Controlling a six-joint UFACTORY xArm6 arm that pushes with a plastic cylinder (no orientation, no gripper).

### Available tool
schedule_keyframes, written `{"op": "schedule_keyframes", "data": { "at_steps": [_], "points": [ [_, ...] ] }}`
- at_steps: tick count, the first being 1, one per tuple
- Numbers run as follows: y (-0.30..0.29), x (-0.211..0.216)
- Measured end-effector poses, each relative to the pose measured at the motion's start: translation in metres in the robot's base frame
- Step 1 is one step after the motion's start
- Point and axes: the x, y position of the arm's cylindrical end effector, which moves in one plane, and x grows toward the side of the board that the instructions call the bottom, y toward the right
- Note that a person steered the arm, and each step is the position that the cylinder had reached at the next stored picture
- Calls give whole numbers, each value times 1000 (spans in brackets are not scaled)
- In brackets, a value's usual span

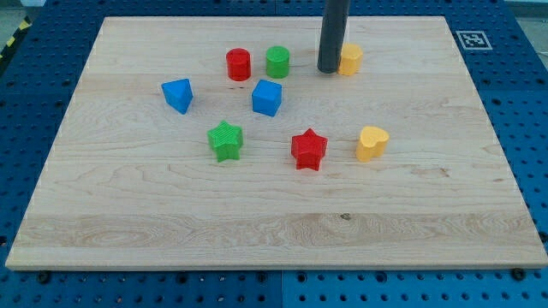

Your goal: Push the green circle to the top right of the red circle

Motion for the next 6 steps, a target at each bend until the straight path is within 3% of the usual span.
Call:
{"op": "schedule_keyframes", "data": {
  "at_steps": [6],
  "points": [
    [-99,6]
  ]
}}
